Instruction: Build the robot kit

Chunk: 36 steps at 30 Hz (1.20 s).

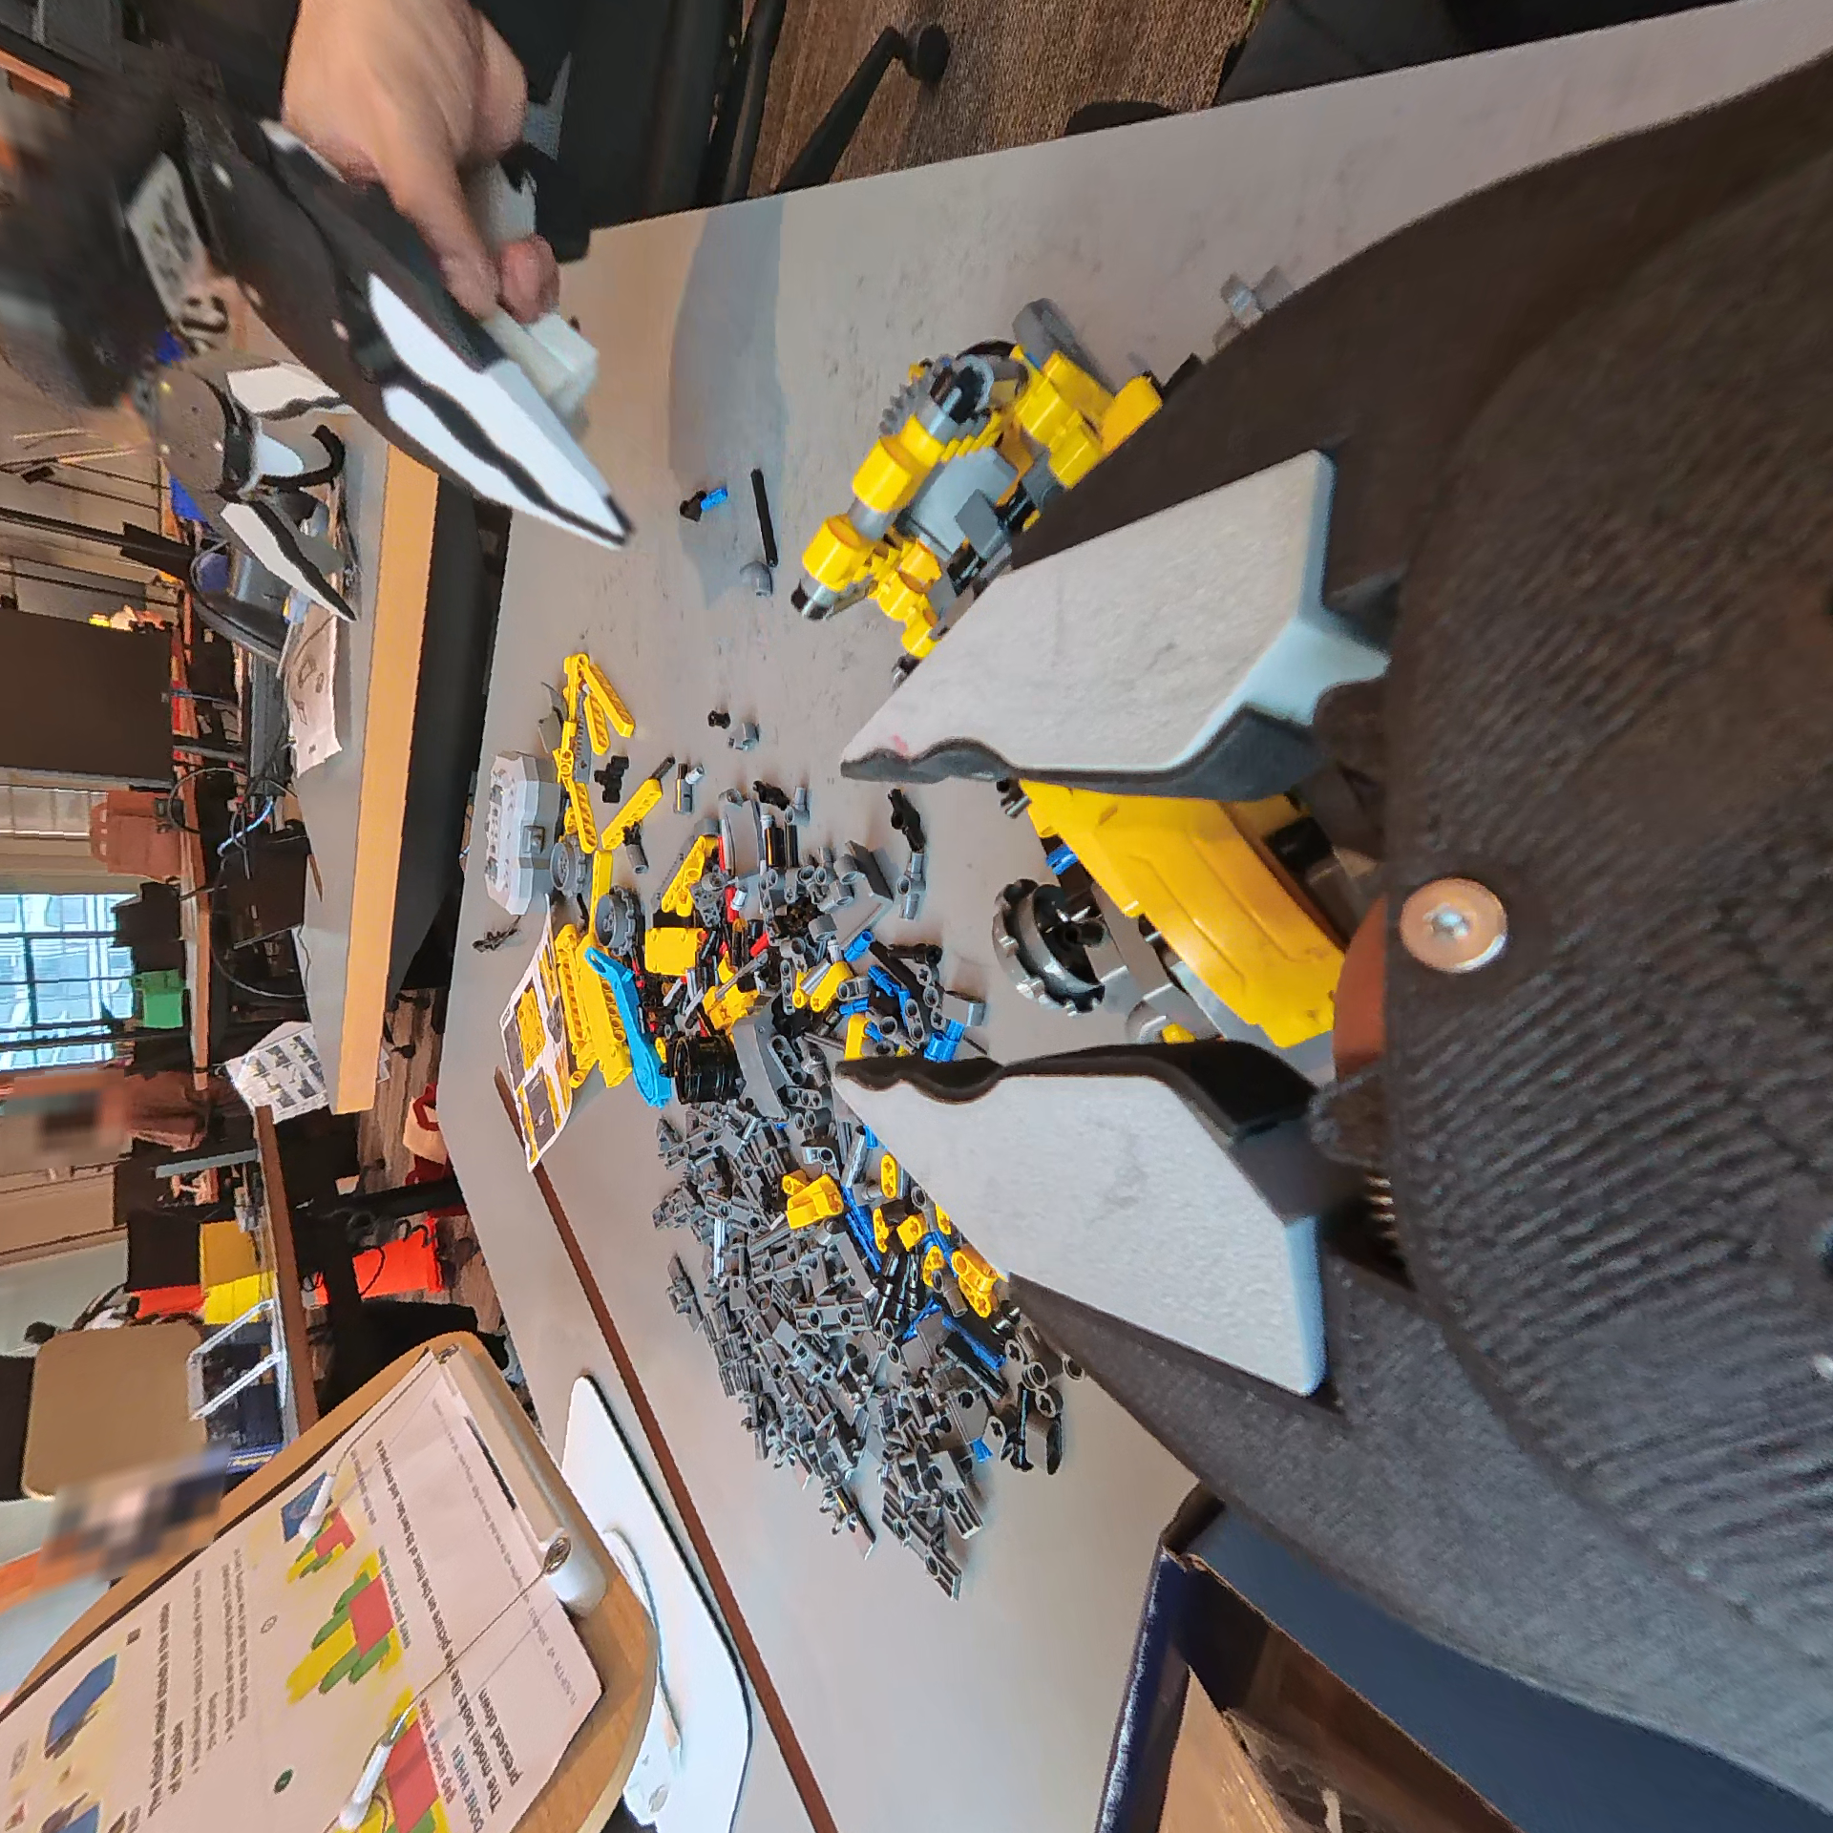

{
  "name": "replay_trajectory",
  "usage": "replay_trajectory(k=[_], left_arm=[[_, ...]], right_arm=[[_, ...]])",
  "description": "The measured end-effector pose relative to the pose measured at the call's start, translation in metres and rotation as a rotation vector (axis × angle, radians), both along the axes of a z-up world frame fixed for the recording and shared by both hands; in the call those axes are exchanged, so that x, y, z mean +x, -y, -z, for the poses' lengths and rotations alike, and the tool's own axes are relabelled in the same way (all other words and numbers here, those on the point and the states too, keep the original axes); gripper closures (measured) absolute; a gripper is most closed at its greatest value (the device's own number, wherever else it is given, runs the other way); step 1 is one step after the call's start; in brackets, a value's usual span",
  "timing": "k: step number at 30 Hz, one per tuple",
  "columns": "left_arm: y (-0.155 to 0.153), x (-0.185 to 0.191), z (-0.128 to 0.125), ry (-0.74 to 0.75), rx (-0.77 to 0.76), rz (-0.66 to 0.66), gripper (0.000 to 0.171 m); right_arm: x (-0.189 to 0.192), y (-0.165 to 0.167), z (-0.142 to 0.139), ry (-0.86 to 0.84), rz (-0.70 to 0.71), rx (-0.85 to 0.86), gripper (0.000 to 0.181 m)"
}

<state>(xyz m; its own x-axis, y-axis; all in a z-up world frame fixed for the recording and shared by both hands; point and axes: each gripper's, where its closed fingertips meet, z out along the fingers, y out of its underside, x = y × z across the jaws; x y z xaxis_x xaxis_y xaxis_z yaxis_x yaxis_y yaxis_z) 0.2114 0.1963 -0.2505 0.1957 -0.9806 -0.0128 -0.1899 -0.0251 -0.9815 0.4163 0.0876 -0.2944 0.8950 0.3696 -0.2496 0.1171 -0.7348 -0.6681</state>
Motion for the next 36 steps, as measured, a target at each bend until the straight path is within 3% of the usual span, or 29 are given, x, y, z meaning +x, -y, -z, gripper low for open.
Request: replay_trajectory(k=[5, 11, 15, 18, 21, 24, 27, 31, 34, 36], left_arm=[[0.0, 0.0, -0.001, 0.005, -0.001, -0.001, 0.119], [-0.001, 0.0, -0.003, 0.011, 0.013, -0.008, 0.119], [-0.001, -0.007, -0.024, 0.023, 0.046, -0.059, 0.117], [0.016, -0.015, -0.033, -0.002, 0.034, -0.071, 0.112], [0.05, -0.028, -0.038, 0.046, -0.023, -0.035, 0.117], [0.079, -0.04, -0.024, 0.015, -0.034, -0.01, 0.12], [0.1, -0.058, -0.009, -0.001, -0.073, -0.019, 0.123], [0.096, -0.122, -0.002, -0.015, -0.107, -0.199, 0.135], [0.058, -0.22, -0.012, 0.008, -0.149, -0.536, 0.169], [0.038, -0.297, -0.015, 0.036, -0.224, -0.783, 0.171]], right_arm=[[0.05, 0.016, -0.03, 0.015, 0.233, 0.163, 0.178], [0.058, 0.041, -0.013, 0.07, 0.313, 0.182, 0.177], [0.052, 0.036, -0.016, 0.131, 0.33, 0.291, 0.175], [0.053, 0.022, -0.029, 0.154, 0.358, 0.424, 0.174], [0.052, 0.008, -0.036, 0.118, 0.385, 0.475, 0.173], [0.037, -0.001, -0.043, 0.053, 0.355, 0.485, 0.168], [0.025, -0.001, -0.042, 0.102, 0.331, 0.507, 0.167], [0.019, 0.003, -0.029, 0.204, 0.328, 0.504, 0.17], [0.02, -0.005, -0.034, 0.245, 0.365, 0.556, 0.173], [0.014, -0.02, -0.048, 0.26, 0.363, 0.615, 0.173]])
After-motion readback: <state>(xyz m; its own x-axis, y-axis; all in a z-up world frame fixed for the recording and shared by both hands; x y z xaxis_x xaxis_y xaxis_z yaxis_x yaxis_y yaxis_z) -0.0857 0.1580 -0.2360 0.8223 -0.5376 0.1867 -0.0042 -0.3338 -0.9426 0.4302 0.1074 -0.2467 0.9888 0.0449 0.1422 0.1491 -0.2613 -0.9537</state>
